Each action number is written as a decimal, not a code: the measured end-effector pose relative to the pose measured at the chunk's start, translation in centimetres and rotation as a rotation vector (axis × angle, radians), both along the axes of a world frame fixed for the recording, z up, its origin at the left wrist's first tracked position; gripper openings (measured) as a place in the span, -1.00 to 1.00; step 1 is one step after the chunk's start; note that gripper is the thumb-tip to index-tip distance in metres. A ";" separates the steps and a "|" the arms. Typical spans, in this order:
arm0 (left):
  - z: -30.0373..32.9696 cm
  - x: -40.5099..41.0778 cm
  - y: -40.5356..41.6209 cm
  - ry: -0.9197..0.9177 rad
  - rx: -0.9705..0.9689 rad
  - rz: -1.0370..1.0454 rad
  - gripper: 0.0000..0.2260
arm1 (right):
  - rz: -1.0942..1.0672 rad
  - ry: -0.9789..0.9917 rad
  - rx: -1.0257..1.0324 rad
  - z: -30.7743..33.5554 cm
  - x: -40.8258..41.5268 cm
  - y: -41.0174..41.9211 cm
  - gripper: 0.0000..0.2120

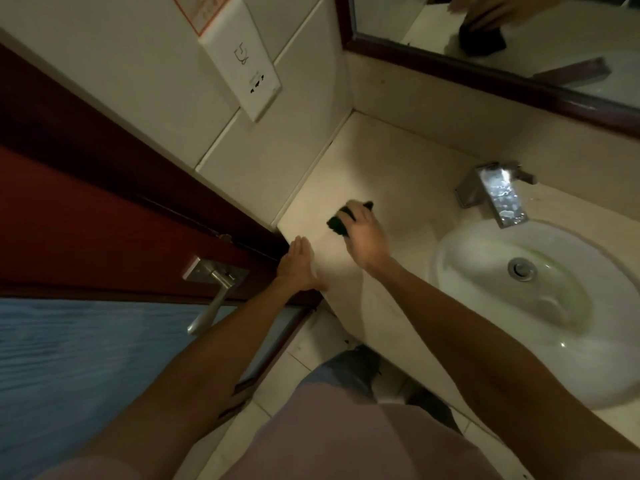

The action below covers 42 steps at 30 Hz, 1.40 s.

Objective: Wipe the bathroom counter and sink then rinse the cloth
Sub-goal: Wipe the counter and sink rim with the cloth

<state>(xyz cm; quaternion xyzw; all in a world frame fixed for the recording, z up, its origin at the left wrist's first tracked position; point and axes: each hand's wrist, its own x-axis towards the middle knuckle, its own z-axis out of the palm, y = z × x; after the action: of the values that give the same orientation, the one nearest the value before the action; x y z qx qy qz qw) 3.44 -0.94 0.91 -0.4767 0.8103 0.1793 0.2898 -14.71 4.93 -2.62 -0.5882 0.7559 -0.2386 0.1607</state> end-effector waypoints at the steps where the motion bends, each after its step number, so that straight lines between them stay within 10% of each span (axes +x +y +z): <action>1: -0.4 0.2 0.0 -0.001 -0.002 -0.016 0.36 | 0.025 0.016 0.009 0.0 1.1 -0.9 -0.57; 28: 0.8 -3.7 -0.6 -0.289 -0.027 -0.198 0.37 | -0.385 -0.027 0.173 -1.0 -12.4 12.8 -0.52; 42: 0.0 1.6 -1.5 -0.002 -0.073 -0.214 0.23 | -0.106 -0.002 0.235 -2.4 1.7 -4.5 -0.51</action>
<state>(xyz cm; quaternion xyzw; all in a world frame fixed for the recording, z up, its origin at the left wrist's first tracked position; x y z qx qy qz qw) 5.03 -2.46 0.92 -0.3978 0.8623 0.1171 0.2906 -13.03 0.43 -5.02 -0.5243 0.8084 -0.1571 0.2166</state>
